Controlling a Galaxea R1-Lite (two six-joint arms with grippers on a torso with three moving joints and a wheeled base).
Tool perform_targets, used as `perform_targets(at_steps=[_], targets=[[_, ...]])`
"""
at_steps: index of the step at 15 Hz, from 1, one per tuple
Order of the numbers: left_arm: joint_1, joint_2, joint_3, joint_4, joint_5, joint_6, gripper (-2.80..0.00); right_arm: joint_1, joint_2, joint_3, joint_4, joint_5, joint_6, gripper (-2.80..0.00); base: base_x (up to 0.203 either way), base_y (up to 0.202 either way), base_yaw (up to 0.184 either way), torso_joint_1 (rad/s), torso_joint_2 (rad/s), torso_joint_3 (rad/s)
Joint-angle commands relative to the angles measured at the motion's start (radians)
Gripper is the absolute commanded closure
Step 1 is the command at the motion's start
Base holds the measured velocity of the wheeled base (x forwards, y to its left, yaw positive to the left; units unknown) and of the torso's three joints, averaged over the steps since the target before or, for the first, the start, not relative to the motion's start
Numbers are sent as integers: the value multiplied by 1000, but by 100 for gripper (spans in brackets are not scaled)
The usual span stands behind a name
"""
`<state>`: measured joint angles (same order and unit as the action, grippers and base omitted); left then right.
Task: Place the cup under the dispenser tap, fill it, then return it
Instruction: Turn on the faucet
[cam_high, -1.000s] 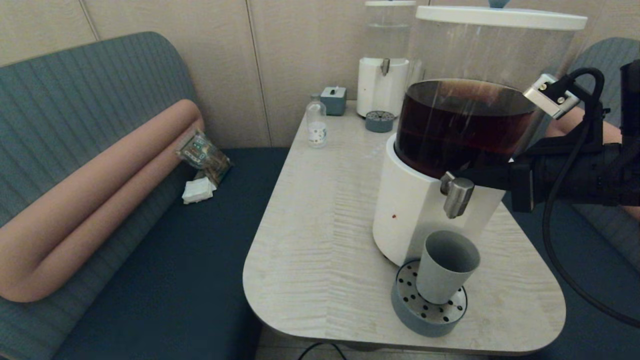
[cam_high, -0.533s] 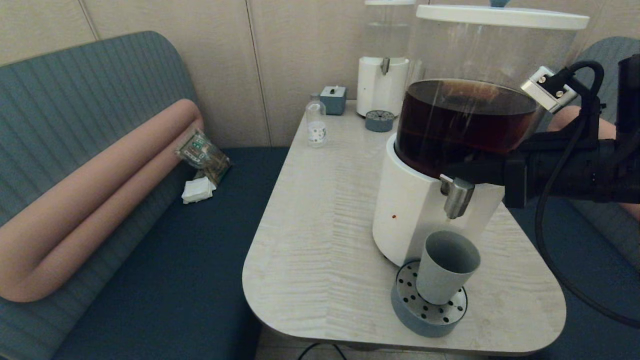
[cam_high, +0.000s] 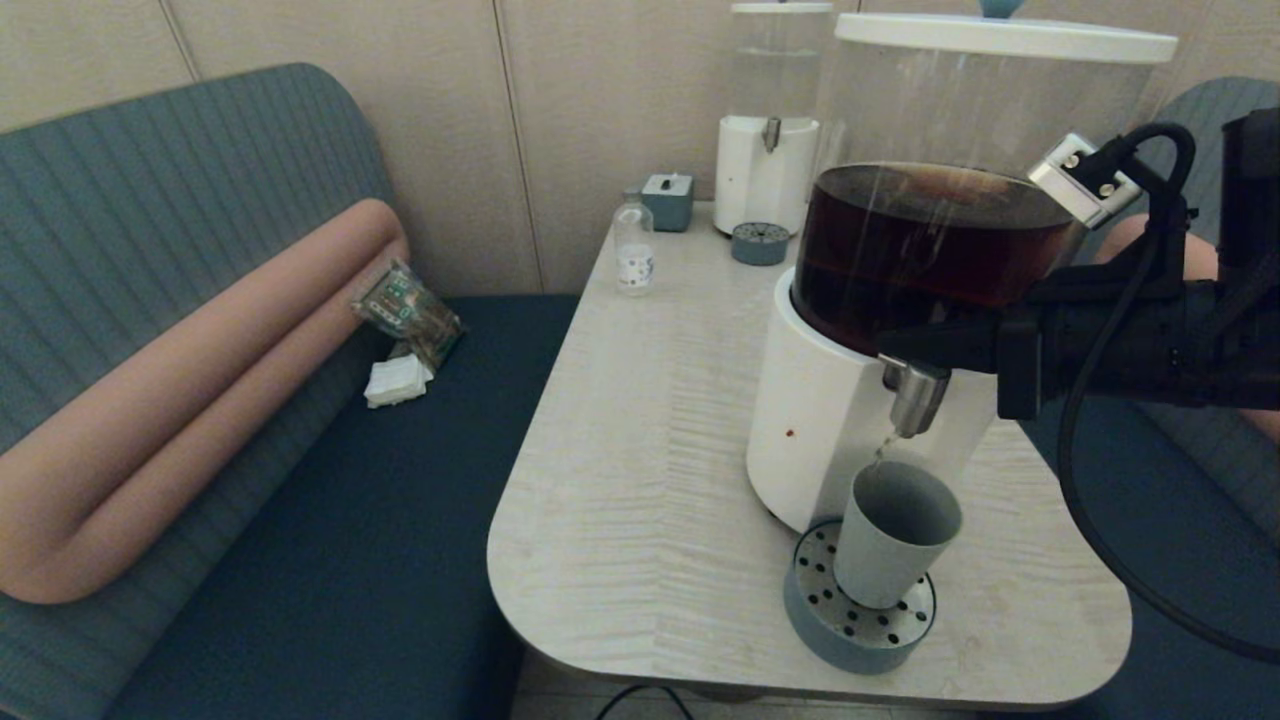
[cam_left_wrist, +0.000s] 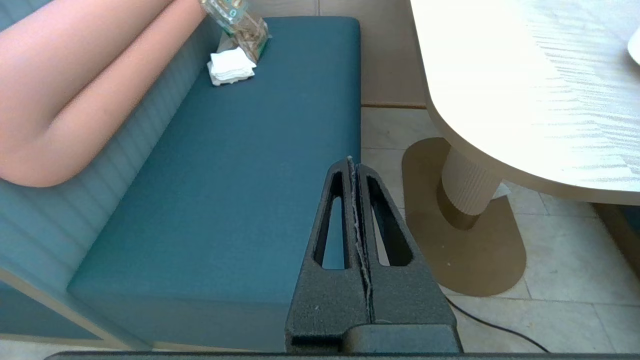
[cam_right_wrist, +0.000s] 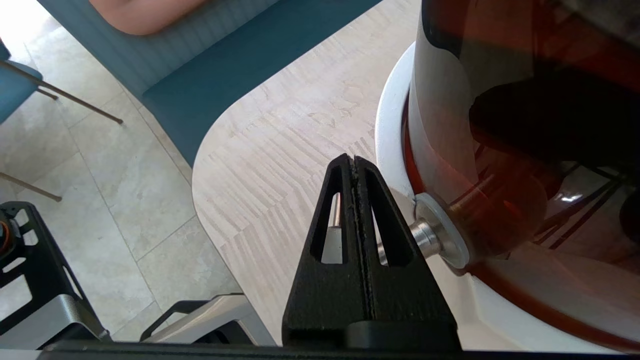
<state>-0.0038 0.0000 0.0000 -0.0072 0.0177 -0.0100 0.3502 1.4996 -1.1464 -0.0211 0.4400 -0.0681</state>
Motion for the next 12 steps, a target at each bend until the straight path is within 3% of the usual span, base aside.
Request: perform_targets(at_steps=[1,12], targets=[[1,2,0,0,1,-1,0,-2,1,0,-7,0,1,0,0,0,0,0,0,0],[0,2,0,0,0,-1,0,-46,-73,22,-20,-4,5,0,0,0,0,0,0,0]])
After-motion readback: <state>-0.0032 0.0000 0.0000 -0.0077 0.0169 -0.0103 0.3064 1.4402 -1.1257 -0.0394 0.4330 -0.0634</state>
